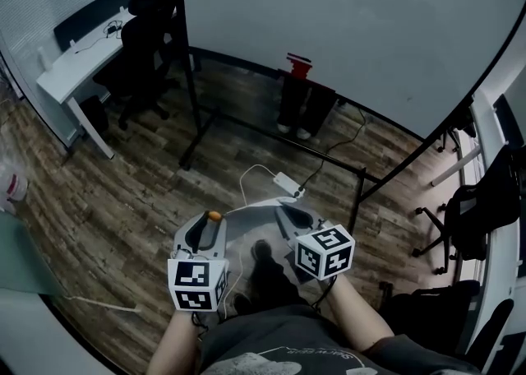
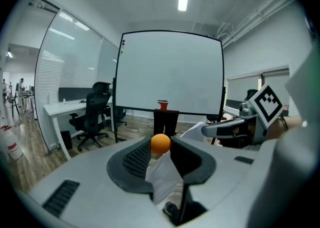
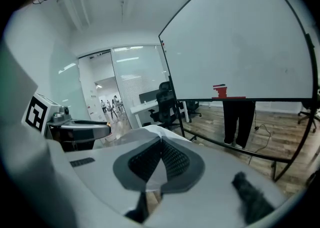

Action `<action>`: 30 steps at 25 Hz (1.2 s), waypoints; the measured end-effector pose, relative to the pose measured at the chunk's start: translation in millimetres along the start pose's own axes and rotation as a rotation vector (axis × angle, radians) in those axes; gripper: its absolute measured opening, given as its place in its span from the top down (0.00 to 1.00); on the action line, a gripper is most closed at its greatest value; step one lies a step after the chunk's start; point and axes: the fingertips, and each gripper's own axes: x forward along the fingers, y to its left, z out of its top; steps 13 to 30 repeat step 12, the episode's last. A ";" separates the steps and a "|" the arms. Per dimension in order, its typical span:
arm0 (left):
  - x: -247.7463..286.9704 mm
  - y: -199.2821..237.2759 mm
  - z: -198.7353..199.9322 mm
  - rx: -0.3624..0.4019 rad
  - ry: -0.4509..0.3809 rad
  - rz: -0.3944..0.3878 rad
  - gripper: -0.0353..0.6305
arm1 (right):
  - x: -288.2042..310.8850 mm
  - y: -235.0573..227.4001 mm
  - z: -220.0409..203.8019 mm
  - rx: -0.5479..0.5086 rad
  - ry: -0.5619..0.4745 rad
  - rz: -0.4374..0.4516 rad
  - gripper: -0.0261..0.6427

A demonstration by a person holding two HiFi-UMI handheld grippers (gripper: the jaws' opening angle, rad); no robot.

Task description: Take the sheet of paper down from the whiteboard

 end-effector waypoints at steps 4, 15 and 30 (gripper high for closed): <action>-8.5 -0.7 -5.3 -0.009 -0.003 0.005 0.76 | -4.7 7.0 -4.6 -0.016 0.006 0.001 0.93; -14.5 -9.8 -13.1 -0.012 -0.003 -0.011 0.76 | -13.9 8.3 -7.2 -0.028 0.010 -0.014 0.93; -14.5 -9.8 -13.1 -0.012 -0.003 -0.011 0.76 | -13.9 8.3 -7.2 -0.028 0.010 -0.014 0.93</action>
